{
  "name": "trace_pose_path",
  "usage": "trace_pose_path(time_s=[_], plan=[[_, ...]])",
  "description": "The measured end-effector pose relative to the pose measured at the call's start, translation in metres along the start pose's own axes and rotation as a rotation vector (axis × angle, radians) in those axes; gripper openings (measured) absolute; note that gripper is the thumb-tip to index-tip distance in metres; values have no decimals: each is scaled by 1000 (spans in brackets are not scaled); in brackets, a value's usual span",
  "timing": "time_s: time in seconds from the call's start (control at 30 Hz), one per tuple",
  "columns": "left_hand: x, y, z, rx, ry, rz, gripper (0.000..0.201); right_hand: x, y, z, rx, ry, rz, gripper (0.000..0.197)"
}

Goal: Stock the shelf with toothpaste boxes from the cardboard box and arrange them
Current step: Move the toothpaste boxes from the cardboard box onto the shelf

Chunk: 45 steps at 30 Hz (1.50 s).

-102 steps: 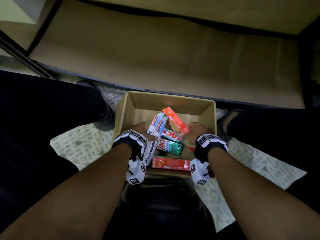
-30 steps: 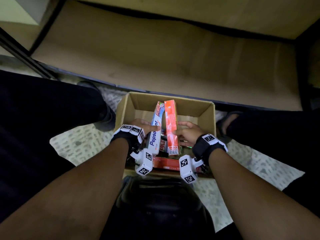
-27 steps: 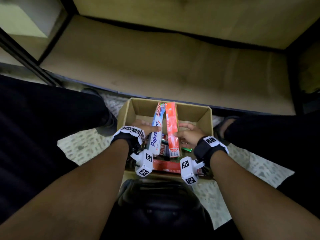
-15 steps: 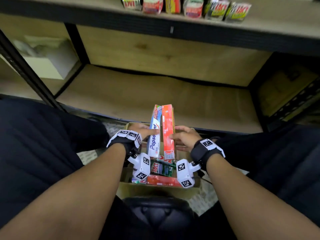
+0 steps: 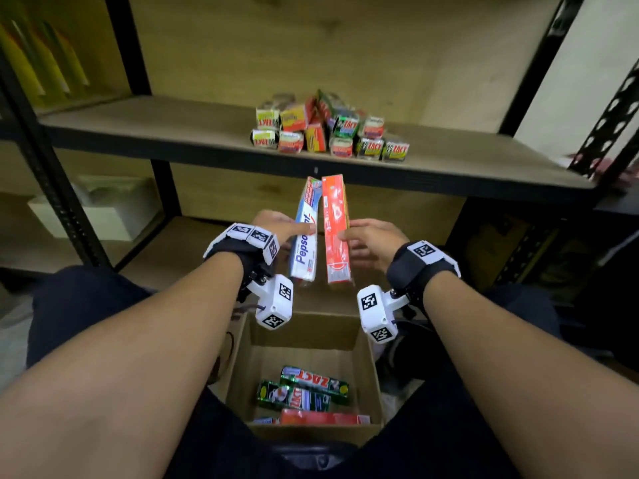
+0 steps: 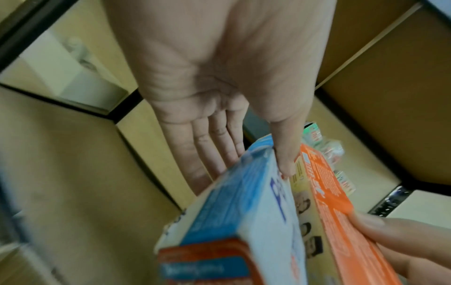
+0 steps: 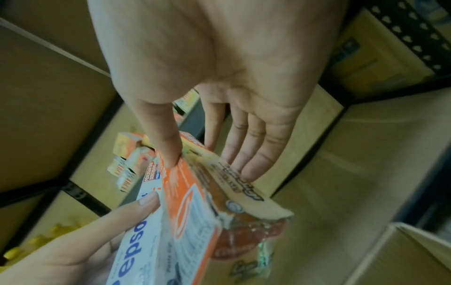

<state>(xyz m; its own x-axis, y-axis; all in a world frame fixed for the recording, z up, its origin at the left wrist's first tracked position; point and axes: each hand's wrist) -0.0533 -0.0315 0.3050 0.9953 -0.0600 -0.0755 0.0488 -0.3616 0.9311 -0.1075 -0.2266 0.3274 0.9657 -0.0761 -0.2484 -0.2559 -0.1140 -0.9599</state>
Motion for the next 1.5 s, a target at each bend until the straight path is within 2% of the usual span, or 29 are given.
trace_pose_path(time_s=[0.1,0.27,0.37,0.53,0.67,0.83,0.93,1.07,1.2,1.33,1.5], plan=[[12,44,-18,68,57,94,31,1,-43,-9,-26,19,-66,25],[36,112,-44,339,132,204,55,6,-110,-22,-118,72,-139,23],[48,148,-51,515,196,258,51,12,-142,-33,-166,133,-197,9],[83,193,-54,609,239,321,49,40,-181,-58,-230,219,-219,12],[113,224,-52,664,247,350,44,68,-204,-75,-291,266,-219,26],[153,242,-48,719,226,346,44,104,-211,-87,-395,390,-267,21],[176,246,-43,766,212,355,43,125,-212,-90,-575,448,-249,24],[211,245,-34,825,167,320,48,151,-216,-92,-739,457,-251,20],[236,246,-26,778,149,308,51,172,-216,-94,-763,482,-262,19],[249,249,-19,741,136,307,50,188,-217,-96,-826,460,-268,18],[252,250,-4,742,142,345,52,195,-211,-93,-873,438,-261,27]])
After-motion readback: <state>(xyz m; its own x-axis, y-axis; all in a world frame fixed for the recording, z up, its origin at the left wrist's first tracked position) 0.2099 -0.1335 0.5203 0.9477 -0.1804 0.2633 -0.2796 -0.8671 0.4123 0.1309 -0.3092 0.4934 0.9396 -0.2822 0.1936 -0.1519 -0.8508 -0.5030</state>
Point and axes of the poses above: each hand's wrist, its own x-axis towards the middle knuckle, its own z-axis out of the palm, y = z × x, and after that the axes turned 2 degrees about z, right-handed
